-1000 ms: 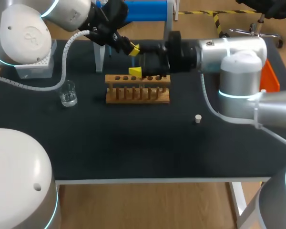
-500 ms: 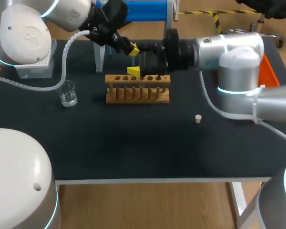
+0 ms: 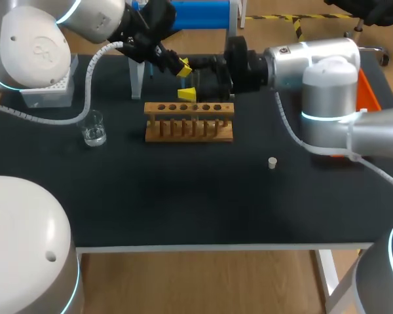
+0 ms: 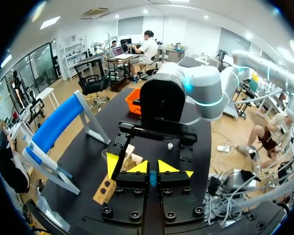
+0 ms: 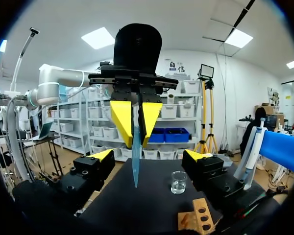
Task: Invert the test tube, pick up the pipette, mount the tip to pipette, aspirate from beaker and dispense into the tube, eject the tip, return the pipette, and cap with the stopper.
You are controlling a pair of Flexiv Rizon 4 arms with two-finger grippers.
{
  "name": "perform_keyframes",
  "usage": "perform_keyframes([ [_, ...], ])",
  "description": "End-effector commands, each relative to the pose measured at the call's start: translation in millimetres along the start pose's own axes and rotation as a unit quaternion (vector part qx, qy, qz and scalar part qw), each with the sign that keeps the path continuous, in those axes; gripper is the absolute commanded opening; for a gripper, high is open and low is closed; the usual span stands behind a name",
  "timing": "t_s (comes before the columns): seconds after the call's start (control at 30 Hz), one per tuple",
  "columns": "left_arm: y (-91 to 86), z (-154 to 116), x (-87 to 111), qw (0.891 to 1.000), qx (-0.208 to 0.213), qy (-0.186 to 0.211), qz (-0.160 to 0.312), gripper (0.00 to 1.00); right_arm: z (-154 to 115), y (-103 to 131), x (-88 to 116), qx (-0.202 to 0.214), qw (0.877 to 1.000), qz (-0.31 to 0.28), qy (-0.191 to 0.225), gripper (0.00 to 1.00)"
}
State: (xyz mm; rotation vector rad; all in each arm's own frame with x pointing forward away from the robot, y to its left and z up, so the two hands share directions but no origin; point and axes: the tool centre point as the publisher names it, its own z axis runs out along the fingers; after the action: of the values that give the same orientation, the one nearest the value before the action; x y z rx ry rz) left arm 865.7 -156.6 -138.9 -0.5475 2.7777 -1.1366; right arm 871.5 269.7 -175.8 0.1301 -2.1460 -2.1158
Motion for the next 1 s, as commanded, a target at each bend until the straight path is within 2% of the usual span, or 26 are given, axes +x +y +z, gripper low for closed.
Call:
perform_keyframes([
  [0.03,-0.8,-0.8,-0.3,1.000,-0.002,0.000,-0.001,0.00,0.3,0.3,-1.6,-0.002,1.000,0.001,0.004,0.58],
  [0.1,-0.8,-0.8,-0.3,1.000,-0.002,0.000,-0.001,0.00,0.7,0.6,-1.3,-0.003,1.000,0.001,0.005,0.51],
  [0.53,-0.8,-0.8,-0.3,1.000,-0.002,0.000,-0.001,0.00,3.6,1.4,-0.3,-0.005,1.000,0.000,0.010,0.47],
  [0.67,-0.8,-0.8,-0.3,1.000,-0.002,0.000,-0.001,0.00,3.8,1.4,0.0,-0.006,1.000,0.000,0.011,0.43],
  [0.7,-0.8,-0.8,-0.3,1.000,-0.002,0.000,-0.001,0.00,3.9,1.4,0.1,-0.006,1.000,0.000,0.011,0.39],
  [0.8,-0.8,-0.8,-0.3,1.000,-0.002,0.000,-0.001,0.00,4.0,1.1,0.5,-0.006,1.000,-0.001,0.011,0.20],
  [0.83,-0.8,-0.8,-0.3,1.000,-0.002,0.000,-0.001,0.00,4.0,1.0,0.6,-0.006,1.000,-0.002,0.011,0.03],
  [0.87,-0.8,-0.8,-0.3,1.000,-0.002,0.000,-0.001,0.00,4.0,1.0,0.6,-0.007,1.000,-0.002,0.011,0.00],
  [1.0,-0.8,-0.8,-0.3,1.000,-0.002,0.000,-0.001,0.00,3.1,0.8,1.1,-0.008,1.000,-0.002,0.013,0.00],
])
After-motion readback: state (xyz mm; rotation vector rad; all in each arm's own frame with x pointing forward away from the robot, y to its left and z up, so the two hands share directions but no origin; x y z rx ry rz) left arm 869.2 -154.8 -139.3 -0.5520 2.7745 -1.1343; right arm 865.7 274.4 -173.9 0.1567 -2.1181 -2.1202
